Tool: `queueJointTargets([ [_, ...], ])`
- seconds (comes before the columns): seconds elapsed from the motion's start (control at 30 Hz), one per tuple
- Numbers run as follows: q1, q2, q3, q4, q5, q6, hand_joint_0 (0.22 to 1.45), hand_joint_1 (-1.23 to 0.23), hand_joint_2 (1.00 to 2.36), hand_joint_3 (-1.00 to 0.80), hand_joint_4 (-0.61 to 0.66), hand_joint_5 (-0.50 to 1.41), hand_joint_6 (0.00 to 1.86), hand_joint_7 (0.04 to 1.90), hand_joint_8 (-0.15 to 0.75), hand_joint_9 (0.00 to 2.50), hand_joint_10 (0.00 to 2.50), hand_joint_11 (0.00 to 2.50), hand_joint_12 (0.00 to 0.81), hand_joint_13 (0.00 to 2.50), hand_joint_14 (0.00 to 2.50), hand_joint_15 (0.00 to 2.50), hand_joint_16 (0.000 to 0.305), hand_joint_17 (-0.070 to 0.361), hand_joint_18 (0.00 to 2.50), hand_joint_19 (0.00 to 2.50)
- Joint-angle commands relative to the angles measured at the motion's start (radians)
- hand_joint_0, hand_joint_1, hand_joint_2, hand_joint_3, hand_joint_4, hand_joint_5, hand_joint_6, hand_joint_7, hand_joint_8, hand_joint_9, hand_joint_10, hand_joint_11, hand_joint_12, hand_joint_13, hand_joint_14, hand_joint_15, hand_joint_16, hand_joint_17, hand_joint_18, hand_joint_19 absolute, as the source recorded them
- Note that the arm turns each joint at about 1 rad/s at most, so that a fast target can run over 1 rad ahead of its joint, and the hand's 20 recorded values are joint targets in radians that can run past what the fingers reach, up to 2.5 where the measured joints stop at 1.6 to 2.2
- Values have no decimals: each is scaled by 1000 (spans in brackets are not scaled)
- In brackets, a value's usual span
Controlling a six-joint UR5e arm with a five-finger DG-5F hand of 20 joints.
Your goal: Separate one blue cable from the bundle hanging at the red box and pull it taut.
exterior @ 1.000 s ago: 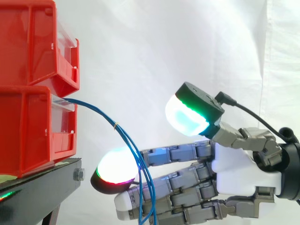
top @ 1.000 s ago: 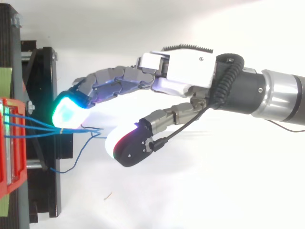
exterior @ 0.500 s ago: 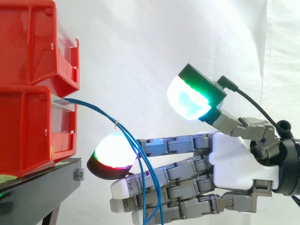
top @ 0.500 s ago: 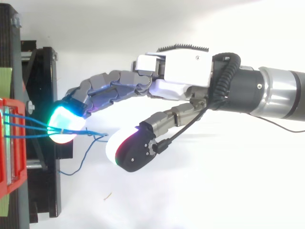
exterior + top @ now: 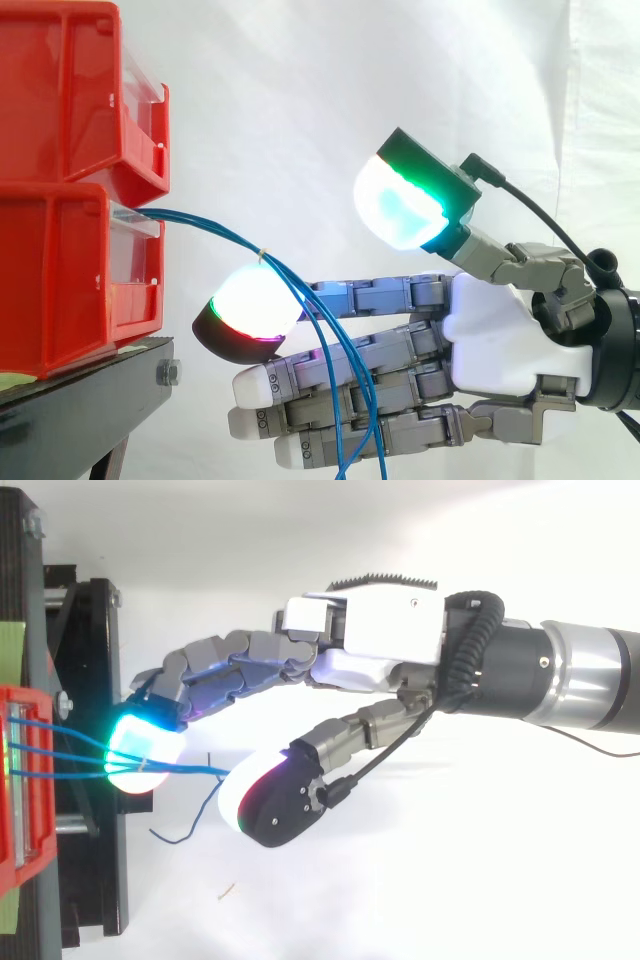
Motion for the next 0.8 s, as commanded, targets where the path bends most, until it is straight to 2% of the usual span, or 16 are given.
queueJointTargets([
  [0.0,0,0,0,2,-4,-1,536,-687,1002,-470,203,-190,503,925,265,451,9,269,308,360,3,110,33,74,159,22],
  [0.17,0,-3,0,11,-11,-1,533,-686,1001,-478,207,-190,502,918,265,458,8,268,308,368,4,111,33,74,169,27],
  [0.23,0,-23,5,17,-12,3,532,-686,1001,-476,207,-190,503,917,266,460,7,261,309,373,4,112,33,74,171,26],
  [0.3,-2,-55,25,34,-29,12,531,-685,1001,-481,206,-190,503,918,265,462,7,262,308,379,4,109,32,73,178,35],
  [0.33,0,-55,25,35,-41,15,530,-685,1001,-479,207,-190,502,918,266,462,9,268,308,381,4,117,32,73,178,29],
  [0.53,-6,-55,34,12,-58,22,530,-686,1001,-473,211,-182,503,973,267,475,7,279,304,394,4,114,32,72,195,34],
  [0.77,-8,-55,34,18,-66,44,546,-687,1003,-452,204,-179,503,999,266,493,8,290,302,413,5,128,31,70,211,43],
])
